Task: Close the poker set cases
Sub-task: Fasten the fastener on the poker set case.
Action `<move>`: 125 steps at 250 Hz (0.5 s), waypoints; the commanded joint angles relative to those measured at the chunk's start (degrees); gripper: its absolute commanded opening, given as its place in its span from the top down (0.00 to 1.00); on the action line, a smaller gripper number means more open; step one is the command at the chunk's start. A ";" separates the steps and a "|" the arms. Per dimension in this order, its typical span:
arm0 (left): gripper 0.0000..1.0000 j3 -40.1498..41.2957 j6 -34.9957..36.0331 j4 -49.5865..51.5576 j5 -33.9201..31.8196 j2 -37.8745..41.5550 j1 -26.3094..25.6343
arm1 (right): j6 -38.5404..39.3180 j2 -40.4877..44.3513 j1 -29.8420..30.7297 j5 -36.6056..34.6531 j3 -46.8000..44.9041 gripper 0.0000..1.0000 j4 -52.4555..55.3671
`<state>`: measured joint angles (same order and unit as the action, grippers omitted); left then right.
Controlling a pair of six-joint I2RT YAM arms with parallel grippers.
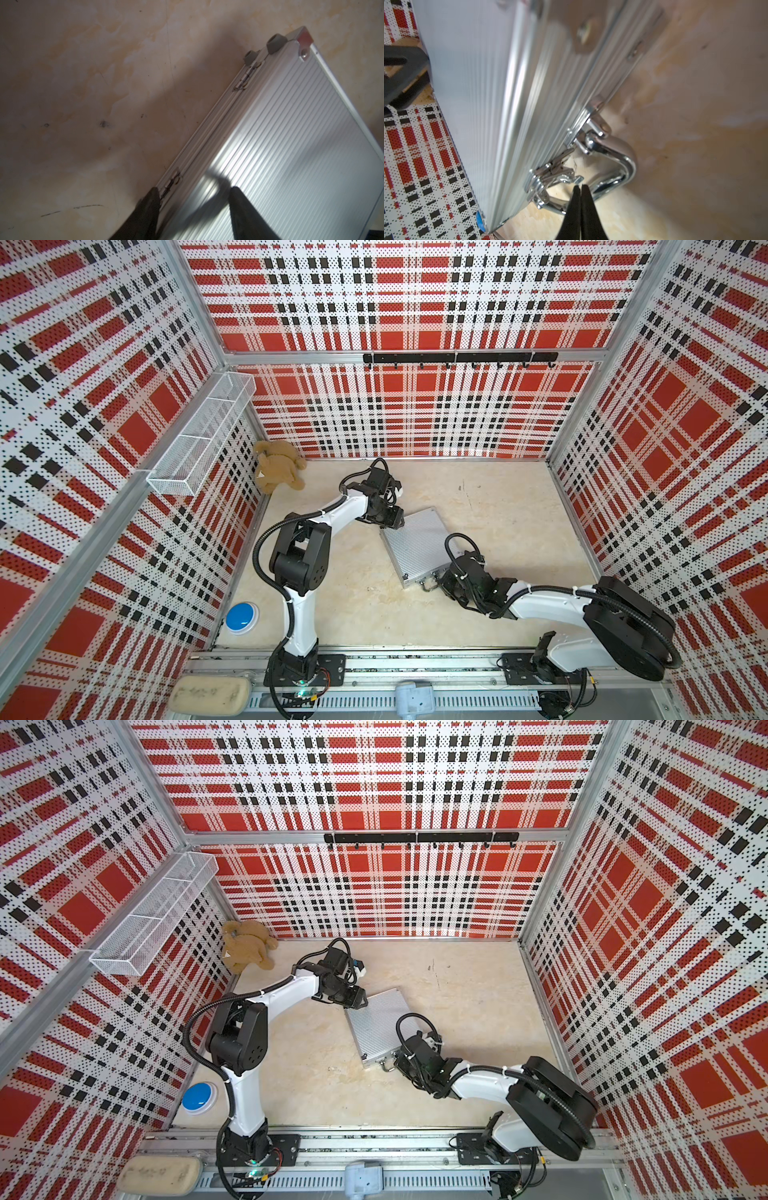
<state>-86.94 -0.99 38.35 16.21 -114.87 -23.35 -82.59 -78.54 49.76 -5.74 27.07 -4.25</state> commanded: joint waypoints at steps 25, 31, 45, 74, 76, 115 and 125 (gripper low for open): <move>0.44 2.16 0.40 5.15 -0.89 -0.27 0.48 | -0.92 1.53 -0.69 -2.11 -1.00 0.93 0.99; 0.44 2.17 0.36 5.16 -0.91 -0.26 0.48 | -0.83 1.28 -0.64 -1.92 -1.05 0.93 0.31; 0.44 2.19 0.39 5.15 -0.91 -0.27 0.49 | -0.55 0.65 -0.63 -1.44 -0.74 0.93 -0.70; 0.44 2.17 0.40 5.16 -0.80 -0.20 0.50 | 0.14 -0.97 -0.69 -0.49 0.47 0.93 -2.27; 0.44 2.20 0.39 5.11 -0.82 -0.25 0.50 | 0.17 -1.06 -0.64 -0.43 0.51 0.93 -2.37; 0.44 2.29 0.45 5.16 -0.74 -0.18 0.48 | 0.06 -3.08 -0.63 -0.15 1.12 0.93 -4.44; 0.45 2.23 0.41 5.16 -0.62 -0.08 0.44 | 0.00 -3.58 -0.70 -0.06 1.19 0.94 -4.91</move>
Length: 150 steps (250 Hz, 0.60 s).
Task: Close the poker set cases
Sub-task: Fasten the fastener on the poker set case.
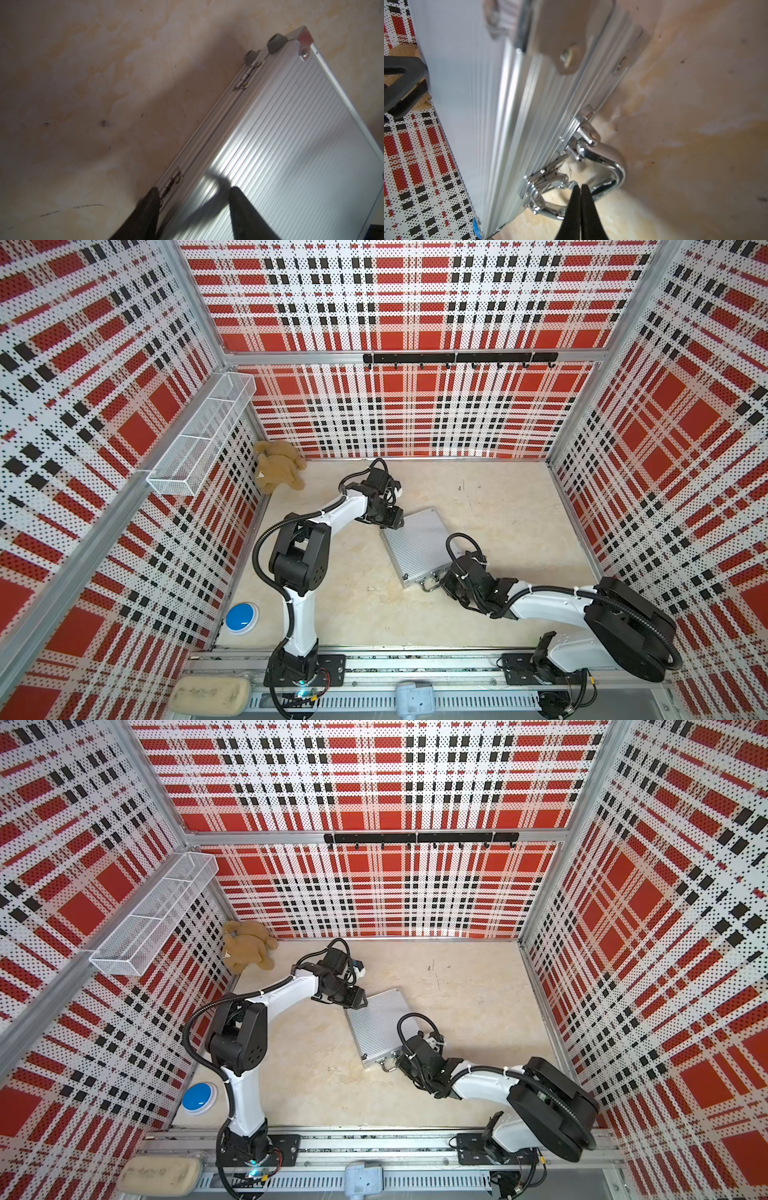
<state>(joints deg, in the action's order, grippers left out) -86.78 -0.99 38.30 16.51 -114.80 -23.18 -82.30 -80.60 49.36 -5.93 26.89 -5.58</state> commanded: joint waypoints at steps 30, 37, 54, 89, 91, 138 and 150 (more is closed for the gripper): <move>0.45 2.22 0.53 5.20 -1.22 -0.03 0.06 | -0.52 -2.86 -0.43 0.58 1.32 0.93 -5.77; 0.45 2.21 0.62 5.20 -1.31 -0.02 -0.01 | -0.53 -3.13 -0.49 0.80 1.41 0.93 -6.13; 0.46 2.24 0.56 5.16 -1.27 -0.06 -0.07 | -0.52 -3.84 -0.58 0.99 1.70 0.93 -6.87; 0.46 2.49 0.66 5.29 -1.23 -0.15 -0.03 | -0.14 -5.05 -1.07 0.67 2.18 0.93 -7.57; 0.46 2.54 0.65 5.29 -1.22 -0.16 -0.07 | -0.10 -5.13 -1.05 0.62 2.13 0.93 -7.72; 0.47 2.35 0.89 5.46 -1.10 -0.31 0.06 | 0.23 -7.19 -2.23 1.17 2.19 0.93 -10.63; 0.47 2.25 0.88 5.47 -1.08 -0.33 0.07 | 0.23 -7.86 -2.39 1.68 2.36 0.93 -11.48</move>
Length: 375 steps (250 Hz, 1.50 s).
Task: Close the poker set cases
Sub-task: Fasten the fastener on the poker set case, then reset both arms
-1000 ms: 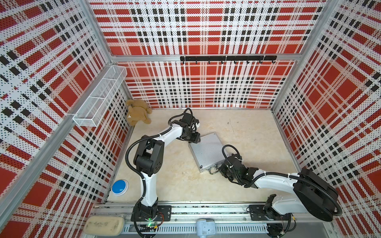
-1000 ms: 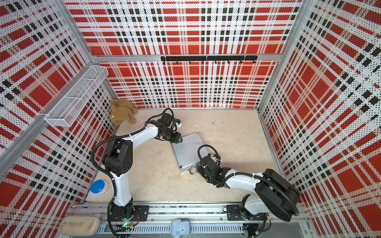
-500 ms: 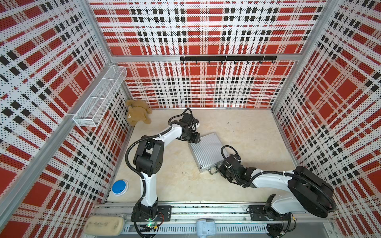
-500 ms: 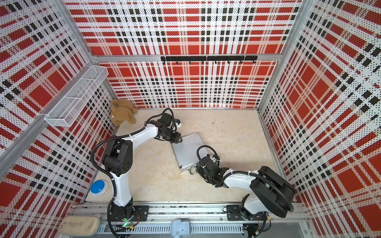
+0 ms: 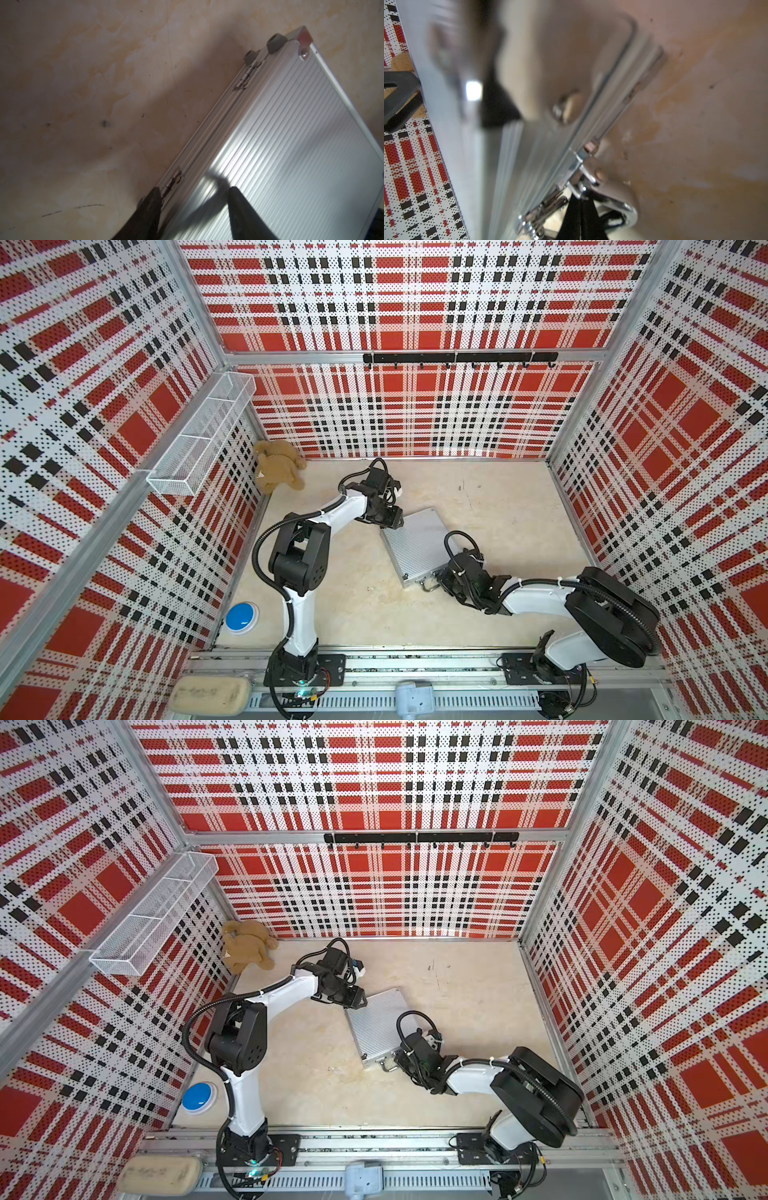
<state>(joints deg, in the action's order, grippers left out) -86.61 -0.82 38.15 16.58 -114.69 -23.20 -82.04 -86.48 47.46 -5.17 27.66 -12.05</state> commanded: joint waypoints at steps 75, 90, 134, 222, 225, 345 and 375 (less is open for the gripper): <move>0.41 1.58 0.44 5.79 -0.98 -0.05 0.67 | -0.81 0.62 -0.60 3.74 1.24 0.85 -0.80; 0.36 0.94 0.11 6.05 -0.68 0.13 0.69 | -0.75 3.19 -0.57 4.64 1.37 0.80 3.30; 0.23 -0.37 -0.84 6.47 -0.82 2.56 0.65 | 4.00 11.51 -0.62 5.96 5.03 0.64 21.84; 0.13 4.41 -4.72 4.80 -2.15 12.17 1.10 | 25.14 13.73 -13.05 12.46 15.54 0.42 37.99; 0.13 4.69 -4.98 4.64 -2.14 12.50 1.18 | 25.91 13.37 -13.62 12.73 16.05 0.42 38.25; 0.01 29.70 -9.92 -13.47 -6.28 36.02 10.75 | 55.97 1.42 -24.56 7.62 33.48 0.02 38.76; 0.01 36.72 -8.71 -18.12 -7.29 41.73 16.26 | 63.14 1.89 -27.20 4.23 32.88 0.00 35.22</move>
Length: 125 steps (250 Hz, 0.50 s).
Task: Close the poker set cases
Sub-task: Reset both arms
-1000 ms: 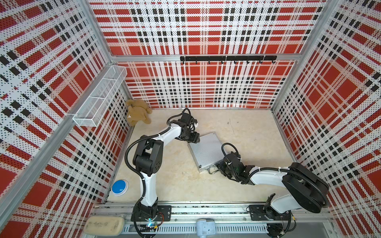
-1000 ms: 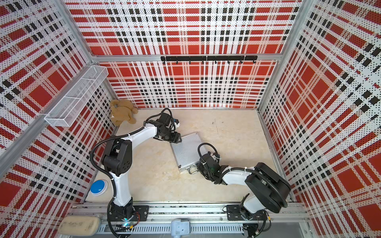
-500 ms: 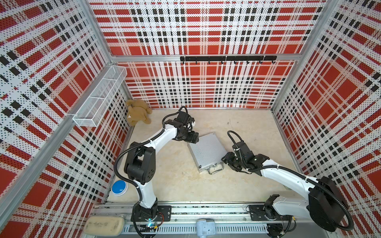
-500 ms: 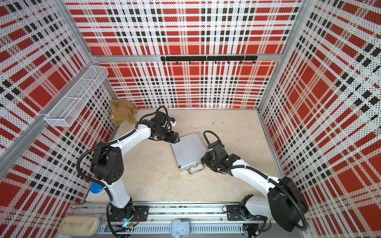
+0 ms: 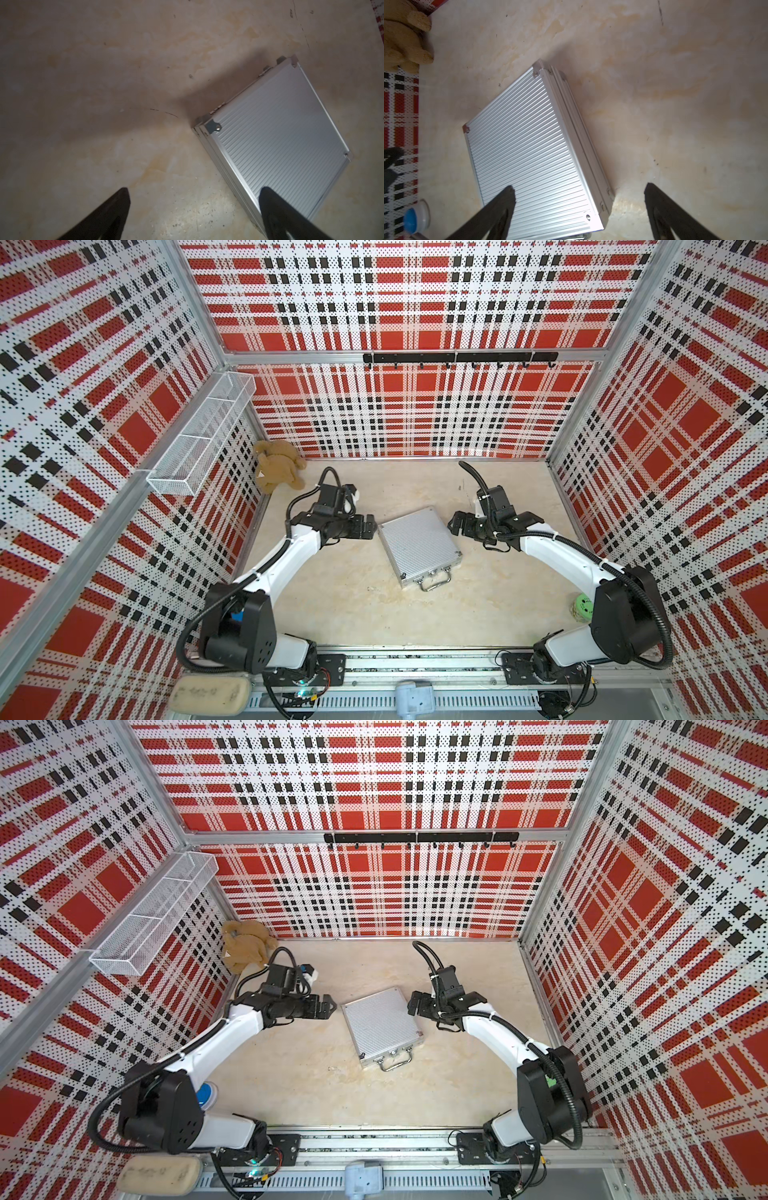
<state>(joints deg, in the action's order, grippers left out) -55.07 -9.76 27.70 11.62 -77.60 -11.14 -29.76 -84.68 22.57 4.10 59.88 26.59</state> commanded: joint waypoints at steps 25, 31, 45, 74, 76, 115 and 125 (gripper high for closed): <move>0.01 11.24 1.94 -12.69 -2.75 8.76 8.10 | 15.34 1.50 -4.93 -7.28 -2.21 0.00 -8.77; 0.01 12.66 2.30 -14.07 -2.69 9.72 9.15 | 16.53 1.94 -5.45 -8.00 -3.13 0.00 -10.32; 0.01 16.07 3.33 -17.41 -2.81 11.57 11.09 | 19.50 2.78 -6.31 -10.11 -5.64 0.00 -14.55; 0.00 19.01 5.92 -24.15 -4.96 13.03 12.42 | 24.97 4.23 -7.89 -13.10 -11.14 0.00 -22.96; 0.00 19.29 6.16 -24.82 -4.94 12.94 12.49 | 25.29 4.32 -8.07 -13.03 -11.57 0.00 -23.62; 0.01 23.09 7.13 -34.42 -4.08 11.08 15.25 | 31.46 6.41 -10.19 -14.38 -21.48 0.00 -39.19; 0.02 24.44 7.85 -37.06 -4.55 10.93 15.22 | 32.03 6.94 -11.05 -14.38 -22.83 0.00 -41.00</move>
<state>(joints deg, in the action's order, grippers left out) -32.91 -4.49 2.37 8.10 -66.15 3.01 -5.02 -80.14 13.17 -8.01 41.47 0.75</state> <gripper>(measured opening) 0.987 0.997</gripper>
